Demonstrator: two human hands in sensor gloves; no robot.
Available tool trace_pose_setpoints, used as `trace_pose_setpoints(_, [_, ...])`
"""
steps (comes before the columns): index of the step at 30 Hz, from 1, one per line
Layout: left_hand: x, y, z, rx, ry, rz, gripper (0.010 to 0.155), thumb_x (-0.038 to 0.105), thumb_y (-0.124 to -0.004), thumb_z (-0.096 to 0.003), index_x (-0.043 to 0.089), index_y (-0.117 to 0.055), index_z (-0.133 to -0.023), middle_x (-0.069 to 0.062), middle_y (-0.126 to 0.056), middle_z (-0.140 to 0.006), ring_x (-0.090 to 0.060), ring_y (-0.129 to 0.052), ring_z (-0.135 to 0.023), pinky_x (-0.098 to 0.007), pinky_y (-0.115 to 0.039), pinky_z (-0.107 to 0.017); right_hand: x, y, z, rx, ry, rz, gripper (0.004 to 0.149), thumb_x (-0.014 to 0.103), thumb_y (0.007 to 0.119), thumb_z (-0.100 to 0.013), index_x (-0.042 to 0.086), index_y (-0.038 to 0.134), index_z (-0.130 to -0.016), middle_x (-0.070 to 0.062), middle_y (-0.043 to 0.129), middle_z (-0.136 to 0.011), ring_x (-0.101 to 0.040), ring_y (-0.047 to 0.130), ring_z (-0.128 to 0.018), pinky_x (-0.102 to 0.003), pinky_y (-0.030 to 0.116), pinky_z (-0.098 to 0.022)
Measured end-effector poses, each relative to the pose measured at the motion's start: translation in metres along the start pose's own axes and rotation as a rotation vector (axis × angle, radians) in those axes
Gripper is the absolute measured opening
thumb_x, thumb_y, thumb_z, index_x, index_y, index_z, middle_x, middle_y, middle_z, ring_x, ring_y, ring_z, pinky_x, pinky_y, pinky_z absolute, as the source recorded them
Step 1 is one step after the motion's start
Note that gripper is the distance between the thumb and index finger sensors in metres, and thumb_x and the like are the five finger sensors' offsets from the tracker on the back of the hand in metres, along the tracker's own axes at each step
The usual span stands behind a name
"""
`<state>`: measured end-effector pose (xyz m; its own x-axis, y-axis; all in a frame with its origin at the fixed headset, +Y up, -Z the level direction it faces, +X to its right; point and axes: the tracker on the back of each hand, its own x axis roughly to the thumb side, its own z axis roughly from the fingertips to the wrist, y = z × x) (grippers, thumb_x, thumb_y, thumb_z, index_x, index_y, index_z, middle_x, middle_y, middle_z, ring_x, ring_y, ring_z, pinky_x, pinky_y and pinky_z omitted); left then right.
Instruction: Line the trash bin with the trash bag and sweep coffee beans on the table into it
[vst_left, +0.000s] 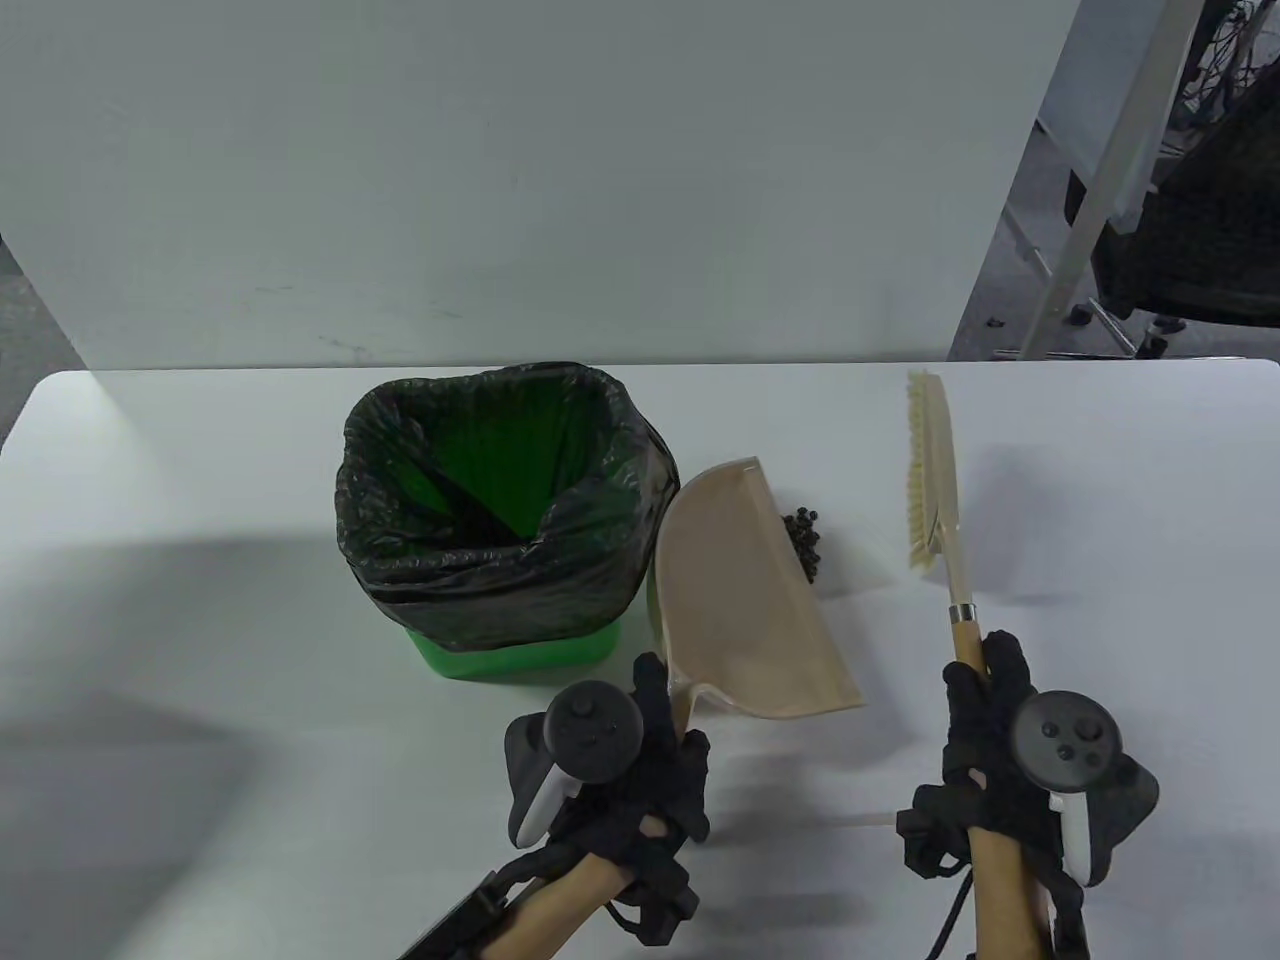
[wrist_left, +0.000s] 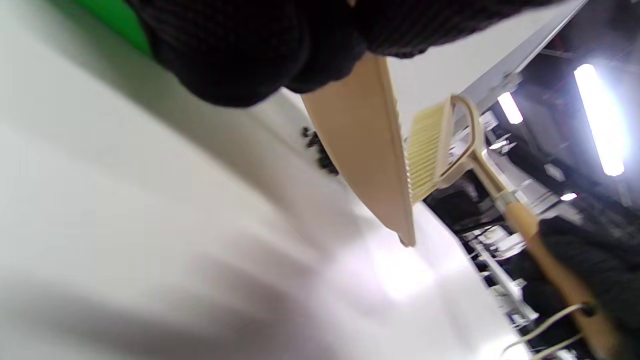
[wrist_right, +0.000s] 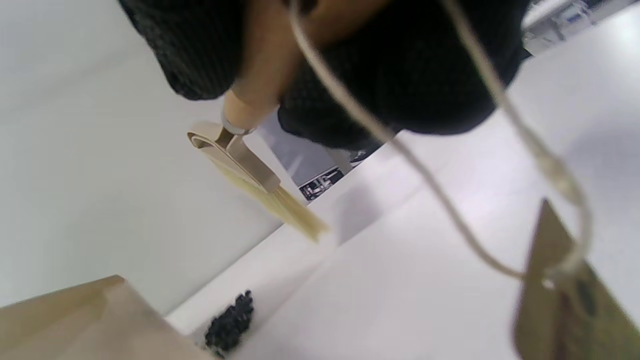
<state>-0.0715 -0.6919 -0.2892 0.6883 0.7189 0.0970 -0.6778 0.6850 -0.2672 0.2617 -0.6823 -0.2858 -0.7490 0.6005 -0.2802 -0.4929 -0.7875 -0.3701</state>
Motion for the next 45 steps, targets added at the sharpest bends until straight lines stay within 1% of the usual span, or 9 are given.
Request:
trace_pose_setpoints(7, [-0.006, -0.012, -0.004, -0.063, 0.128, 0.064, 0.081, 0.031, -0.066, -0.0569, -0.004, -0.009, -0.103, -0.028, -0.046, -0.102, -0.015, -0.091, -0.061, -0.030, -0.096, -0.036, 0.029, 0.030, -0.007, 0.006, -0.119, 0.333, 0.058, 0.039, 0.074, -0.059, 0.019, 0.056, -0.110, -0.013, 0.084, -0.089, -0.026, 0.096, -0.057, -0.047, 0.087, -0.045])
trace_pose_setpoints(11, [-0.011, -0.021, -0.011, -0.136, 0.206, 0.120, 0.082, 0.031, -0.065, -0.0575, -0.004, -0.007, -0.102, -0.028, -0.044, -0.103, -0.015, -0.091, -0.064, -0.024, -0.097, -0.033, 0.045, 0.052, -0.015, 0.026, -0.173, 0.511, 0.058, 0.040, 0.074, -0.059, 0.021, 0.056, -0.110, -0.012, 0.084, -0.089, -0.025, 0.096, -0.058, -0.047, 0.087, -0.046])
trace_pose_setpoints(16, [-0.012, -0.022, -0.022, -0.150, 0.242, 0.093, 0.082, 0.032, -0.065, -0.0582, 0.001, -0.005, -0.105, -0.025, -0.042, -0.106, -0.015, -0.093, -0.064, -0.023, -0.098, -0.032, 0.056, 0.069, -0.015, 0.073, -0.236, 0.605, 0.057, 0.041, 0.072, -0.059, 0.023, 0.055, -0.111, -0.011, 0.084, -0.089, -0.023, 0.096, -0.056, -0.044, 0.088, -0.044])
trace_pose_setpoints(24, [0.001, -0.045, -0.052, -0.178, 0.314, 0.052, 0.082, 0.036, -0.062, -0.0591, 0.004, -0.002, -0.105, -0.023, -0.043, -0.107, -0.013, -0.094, -0.065, -0.021, -0.099, -0.034, 0.061, 0.041, 0.001, 0.183, -0.279, 0.521, 0.055, 0.042, 0.067, -0.062, 0.021, 0.055, -0.112, -0.011, 0.089, -0.084, -0.020, 0.098, -0.048, -0.040, 0.090, -0.036])
trace_pose_setpoints(31, [-0.006, -0.047, -0.055, -0.178, 0.312, 0.060, 0.082, 0.037, -0.062, -0.0593, 0.006, -0.002, -0.106, -0.022, -0.045, -0.107, -0.012, -0.094, -0.066, -0.021, -0.099, -0.035, 0.064, 0.004, 0.013, 0.312, -0.323, 0.353, 0.055, 0.044, 0.064, -0.063, 0.020, 0.057, -0.112, -0.008, 0.093, -0.078, -0.017, 0.098, -0.042, -0.037, 0.090, -0.032])
trace_pose_setpoints(35, [-0.011, -0.042, -0.055, -0.172, 0.303, 0.099, 0.082, 0.036, -0.063, -0.0589, 0.006, -0.003, -0.106, -0.022, -0.046, -0.106, -0.013, -0.094, -0.065, -0.023, -0.099, -0.035, 0.058, -0.014, 0.016, 0.251, -0.343, 0.124, 0.054, 0.044, 0.063, -0.063, 0.019, 0.058, -0.111, -0.008, 0.093, -0.076, -0.017, 0.099, -0.041, -0.037, 0.090, -0.030])
trace_pose_setpoints(37, [-0.012, -0.041, -0.055, -0.164, 0.301, 0.093, 0.082, 0.035, -0.064, -0.0586, 0.006, -0.004, -0.106, -0.022, -0.047, -0.106, -0.014, -0.094, -0.064, -0.024, -0.098, -0.035, 0.055, -0.017, 0.015, 0.201, -0.334, 0.078, 0.055, 0.044, 0.063, -0.063, 0.019, 0.058, -0.111, -0.008, 0.093, -0.076, -0.017, 0.098, -0.041, -0.037, 0.090, -0.030])
trace_pose_setpoints(41, [-0.013, -0.040, -0.054, -0.145, 0.293, 0.078, 0.082, 0.034, -0.065, -0.0578, 0.007, -0.005, -0.107, -0.021, -0.048, -0.105, -0.016, -0.094, -0.063, -0.026, -0.098, -0.034, 0.048, -0.017, 0.012, 0.094, -0.267, 0.178, 0.055, 0.043, 0.063, -0.063, 0.018, 0.057, -0.111, -0.009, 0.093, -0.077, -0.017, 0.098, -0.042, -0.038, 0.090, -0.031])
trace_pose_setpoints(45, [-0.013, -0.038, -0.051, -0.114, 0.282, 0.060, 0.082, 0.033, -0.067, -0.0568, 0.007, -0.007, -0.107, -0.022, -0.050, -0.104, -0.018, -0.094, -0.061, -0.028, -0.097, -0.032, 0.043, -0.007, 0.008, 0.088, -0.189, 0.327, 0.055, 0.043, 0.063, -0.063, 0.017, 0.058, -0.111, -0.009, 0.093, -0.077, -0.018, 0.098, -0.042, -0.038, 0.090, -0.031])
